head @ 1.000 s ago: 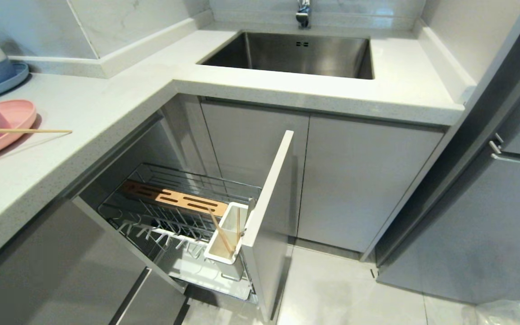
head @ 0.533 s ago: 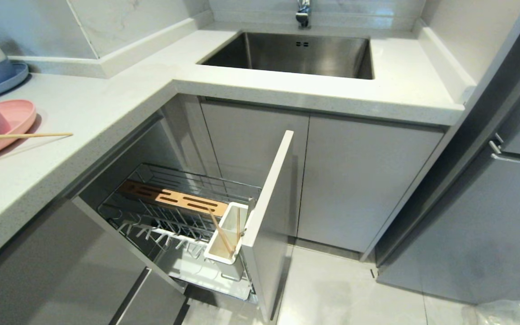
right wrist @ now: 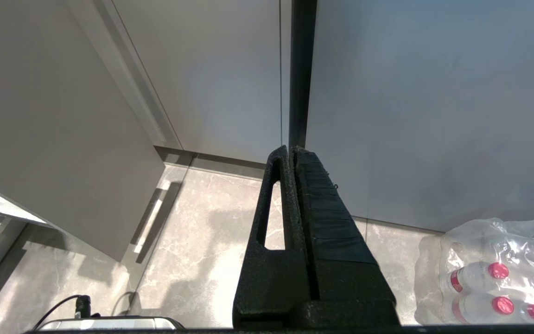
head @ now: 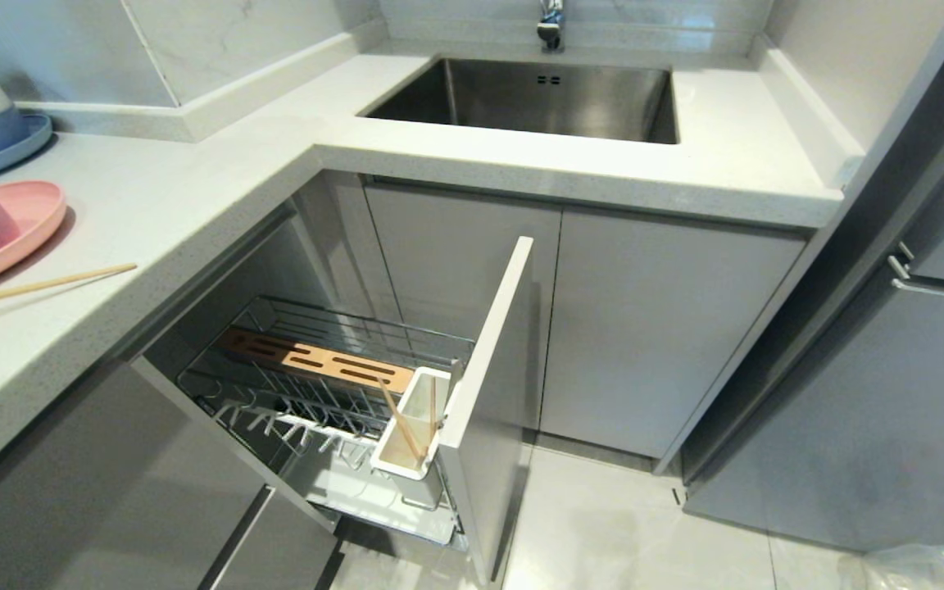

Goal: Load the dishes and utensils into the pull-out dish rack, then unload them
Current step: Close the cupboard

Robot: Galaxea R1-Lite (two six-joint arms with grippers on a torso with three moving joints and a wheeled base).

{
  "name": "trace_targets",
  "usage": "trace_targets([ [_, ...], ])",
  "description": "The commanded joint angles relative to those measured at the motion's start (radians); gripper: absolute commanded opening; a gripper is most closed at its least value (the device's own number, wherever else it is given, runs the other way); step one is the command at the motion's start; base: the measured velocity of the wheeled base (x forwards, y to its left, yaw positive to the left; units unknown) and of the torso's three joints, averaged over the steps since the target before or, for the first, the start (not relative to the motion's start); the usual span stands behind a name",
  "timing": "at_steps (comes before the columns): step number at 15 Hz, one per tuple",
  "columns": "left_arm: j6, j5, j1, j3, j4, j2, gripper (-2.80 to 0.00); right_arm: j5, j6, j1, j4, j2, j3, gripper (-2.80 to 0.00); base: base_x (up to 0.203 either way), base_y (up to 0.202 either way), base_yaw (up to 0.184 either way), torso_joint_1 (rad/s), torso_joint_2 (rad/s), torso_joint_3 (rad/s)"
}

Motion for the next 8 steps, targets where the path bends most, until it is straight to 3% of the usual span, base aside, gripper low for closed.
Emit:
trace_targets([
  [1, -0.006, -0.004, 0.003, 0.0, 0.002, -0.005, 0.0, 0.0, 0.001, 0.0, 0.0, 0.0, 0.002, -2.8, 0.0, 0.0, 0.0, 0.0, 0.0, 0.0],
  [8, -0.005, 0.0, 0.018, -0.001, -0.006, -0.02, 0.0, 0.0, 0.001, 0.0, 0.0, 0.0, 0.002, -2.8, 0.0, 0.0, 0.0, 0.0, 0.0, 0.0],
])
